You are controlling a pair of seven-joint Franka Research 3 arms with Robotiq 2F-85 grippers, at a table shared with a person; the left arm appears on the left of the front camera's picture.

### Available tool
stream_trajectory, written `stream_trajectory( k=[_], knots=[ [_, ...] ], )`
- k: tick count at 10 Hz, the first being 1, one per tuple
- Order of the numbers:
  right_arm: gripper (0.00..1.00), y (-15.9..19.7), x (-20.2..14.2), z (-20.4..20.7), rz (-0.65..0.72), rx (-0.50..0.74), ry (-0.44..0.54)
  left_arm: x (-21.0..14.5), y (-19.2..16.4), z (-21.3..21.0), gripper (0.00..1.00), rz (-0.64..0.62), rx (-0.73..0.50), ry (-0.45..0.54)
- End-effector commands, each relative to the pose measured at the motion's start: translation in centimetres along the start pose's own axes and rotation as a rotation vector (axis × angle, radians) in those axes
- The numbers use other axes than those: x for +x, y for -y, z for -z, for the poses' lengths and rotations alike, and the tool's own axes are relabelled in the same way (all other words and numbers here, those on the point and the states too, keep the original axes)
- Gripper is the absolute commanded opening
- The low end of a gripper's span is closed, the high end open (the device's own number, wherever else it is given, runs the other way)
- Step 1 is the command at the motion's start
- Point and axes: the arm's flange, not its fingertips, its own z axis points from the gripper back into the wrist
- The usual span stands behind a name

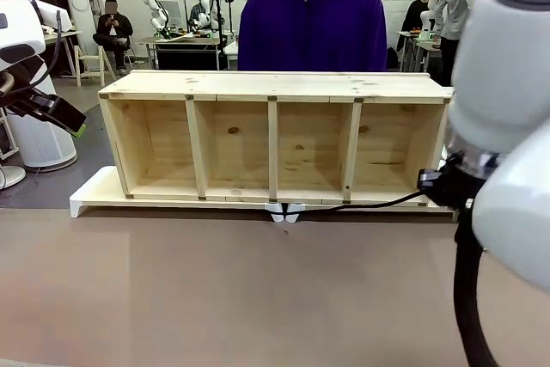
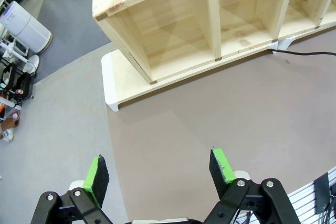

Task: Perform cable management.
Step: Pull the grasped Power Cable to the location of the Power Strip.

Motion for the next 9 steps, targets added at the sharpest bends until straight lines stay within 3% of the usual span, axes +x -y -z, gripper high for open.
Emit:
stream_trajectory(
  k=[1,4,6,9],
  knots=[
    [0.14,2.5,1.5,2.8,0.004,0.037,-0.010,0.0,-0.1,0.0,1.00,-0.004,0.012,-0.002],
    [0.14,4.7,5.4,5.4,0.057,0.019,0.029,0.0,-0.1,0.0,1.00,-0.004,0.012,-0.002],
    [0.14,6.2,7.8,6.7,0.123,-0.060,0.057,0.0,-0.1,0.0,1.00,-0.004,0.012,-0.002],
    [0.14,6.2,9.1,8.5,0.146,-0.081,0.094,0.0,-0.1,0.0,1.00,-0.004,0.012,-0.002]
  ],
)
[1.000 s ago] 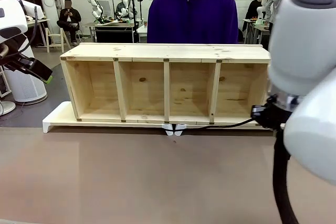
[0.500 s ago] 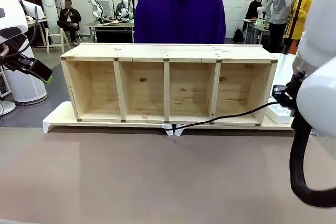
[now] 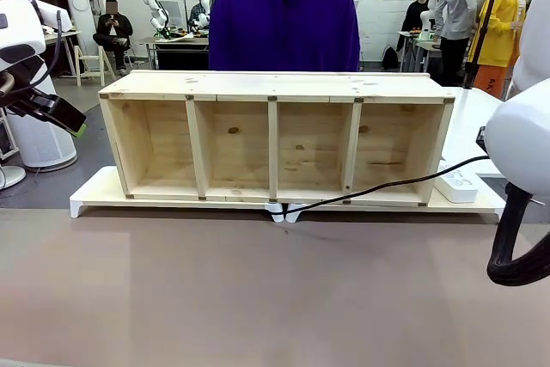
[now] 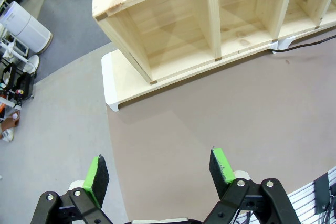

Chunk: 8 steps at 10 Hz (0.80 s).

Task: Perform cable management.
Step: Pull the grasped Power Cable to the location of the Power Strip.

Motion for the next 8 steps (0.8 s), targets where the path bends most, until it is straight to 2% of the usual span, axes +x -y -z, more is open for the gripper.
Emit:
stream_trajectory(
  k=[1,2,8],
  knots=[
    [0.14,0.0,-2.3,1.8,0.020,0.004,0.087,0.0,-0.1,0.0,1.00,-0.004,0.012,-0.002],
    [0.14,0.0,0.0,0.0,0.000,0.000,0.000,0.0,-0.1,0.0,1.00,-0.004,0.012,-0.002],
    [0.14,-0.5,-0.1,0.1,0.000,-0.006,0.014,0.0,-0.1,0.0,1.00,-0.004,0.012,-0.002]
  ],
)
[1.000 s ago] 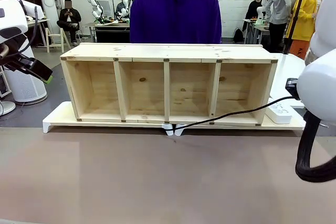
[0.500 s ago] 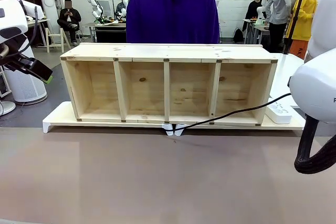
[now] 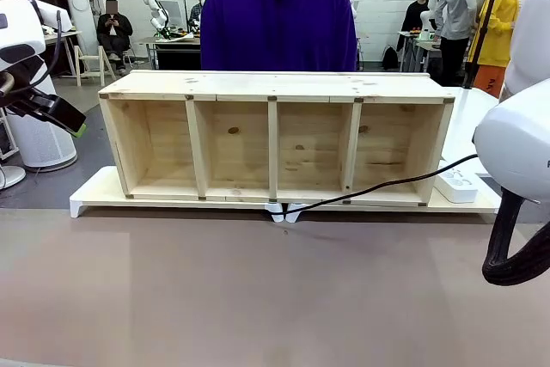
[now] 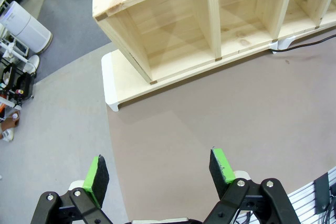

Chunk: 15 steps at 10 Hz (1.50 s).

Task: Perform cable management.
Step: Pull the grasped Power Cable to the location of the Power Strip.

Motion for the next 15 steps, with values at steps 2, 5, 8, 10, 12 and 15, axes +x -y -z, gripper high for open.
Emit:
stream_trajectory(
  k=[2,5,8,10,12,15],
  knots=[
    [0.14,2.9,3.8,0.3,-0.037,0.030,-0.055,0.0,-0.1,0.0,1.00,-0.004,0.012,-0.002],
    [0.14,5.2,7.5,0.8,-0.217,0.140,-0.152,0.0,-0.1,0.0,1.00,-0.004,0.012,-0.002],
    [0.14,5.5,10.9,2.8,-0.339,0.154,-0.172,0.0,-0.1,0.0,1.00,-0.004,0.012,-0.002],
    [0.14,4.6,14.0,5.1,-0.321,0.119,-0.122,0.0,-0.1,0.0,1.00,-0.004,0.012,-0.002],
    [0.14,3.4,16.4,6.6,-0.320,0.131,-0.054,0.0,-0.1,0.0,1.00,-0.004,0.012,-0.002],
    [0.14,1.7,17.8,8.6,-0.384,0.199,0.024,0.0,-0.1,0.0,1.00,-0.004,0.012,-0.002]
  ],
)
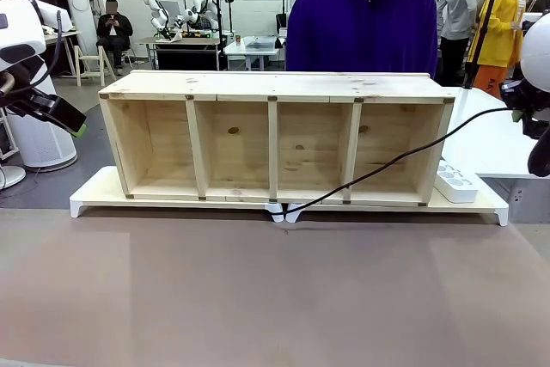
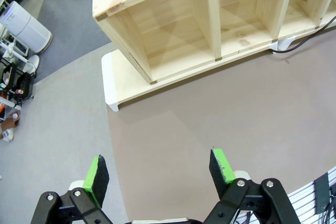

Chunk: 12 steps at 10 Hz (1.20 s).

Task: Perform cable management.
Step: Pull the grasped Power Cable to the location of the Power Strip.

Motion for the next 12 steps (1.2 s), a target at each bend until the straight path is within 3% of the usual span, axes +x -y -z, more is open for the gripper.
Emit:
stream_trajectory(
  k=[1,4,9,10,12],
  knots=[
    [0.14,0.4,1.1,1.4,-0.022,0.008,-0.003,0.0,-0.1,0.0,1.00,-0.004,0.012,-0.002],
    [0.14,0.7,2.4,2.6,0.028,0.002,-0.086,0.0,-0.1,0.0,1.00,-0.004,0.012,-0.002],
    [0.14,0.2,1.3,3.1,0.007,-0.005,-0.081,0.0,-0.1,0.0,1.00,-0.004,0.012,-0.002],
    [0.14,0.1,1.1,4.0,-0.046,0.092,-0.098,0.0,-0.1,0.0,1.00,-0.004,0.012,-0.002],
    [0.14,0.4,1.8,5.8,-0.049,0.120,-0.084,0.0,-0.1,0.0,1.00,-0.004,0.012,-0.002]
  ],
)
